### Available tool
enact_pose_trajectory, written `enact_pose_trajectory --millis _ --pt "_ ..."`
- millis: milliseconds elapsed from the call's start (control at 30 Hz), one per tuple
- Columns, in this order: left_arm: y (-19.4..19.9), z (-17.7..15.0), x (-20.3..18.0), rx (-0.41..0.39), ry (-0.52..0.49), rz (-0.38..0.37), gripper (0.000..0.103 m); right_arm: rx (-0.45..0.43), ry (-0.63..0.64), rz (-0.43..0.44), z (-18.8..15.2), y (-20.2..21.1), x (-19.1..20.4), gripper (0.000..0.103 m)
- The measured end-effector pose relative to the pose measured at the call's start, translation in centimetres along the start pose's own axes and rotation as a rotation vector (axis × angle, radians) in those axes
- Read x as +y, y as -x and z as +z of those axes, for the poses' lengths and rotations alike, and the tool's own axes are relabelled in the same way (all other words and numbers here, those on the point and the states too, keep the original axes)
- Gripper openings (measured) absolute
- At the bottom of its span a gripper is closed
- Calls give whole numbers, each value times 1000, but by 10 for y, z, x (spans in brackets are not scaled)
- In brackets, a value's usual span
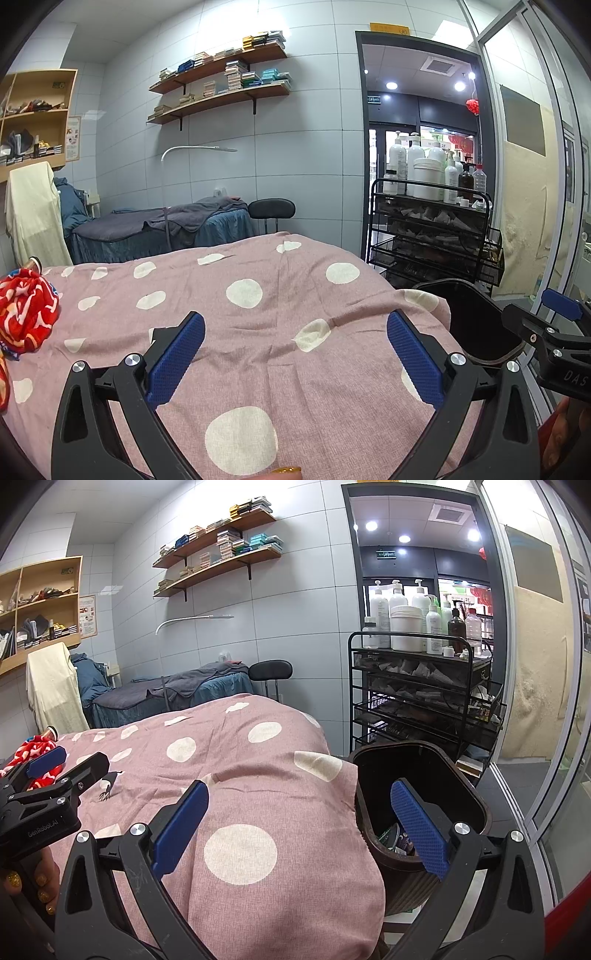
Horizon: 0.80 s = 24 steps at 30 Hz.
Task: Collect trash
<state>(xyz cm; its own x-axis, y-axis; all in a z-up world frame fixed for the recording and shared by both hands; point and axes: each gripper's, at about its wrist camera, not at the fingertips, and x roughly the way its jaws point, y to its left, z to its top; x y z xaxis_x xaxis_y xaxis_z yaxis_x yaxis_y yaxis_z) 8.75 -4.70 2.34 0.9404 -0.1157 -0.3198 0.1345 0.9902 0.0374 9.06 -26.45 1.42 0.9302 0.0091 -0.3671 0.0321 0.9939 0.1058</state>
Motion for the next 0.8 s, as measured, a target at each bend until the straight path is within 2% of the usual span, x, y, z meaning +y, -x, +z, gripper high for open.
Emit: enact_pose_trajectory --millis 800 --pt "0 0 0 3 0 -4 98 2 -3 -1 -2 1 2 98"
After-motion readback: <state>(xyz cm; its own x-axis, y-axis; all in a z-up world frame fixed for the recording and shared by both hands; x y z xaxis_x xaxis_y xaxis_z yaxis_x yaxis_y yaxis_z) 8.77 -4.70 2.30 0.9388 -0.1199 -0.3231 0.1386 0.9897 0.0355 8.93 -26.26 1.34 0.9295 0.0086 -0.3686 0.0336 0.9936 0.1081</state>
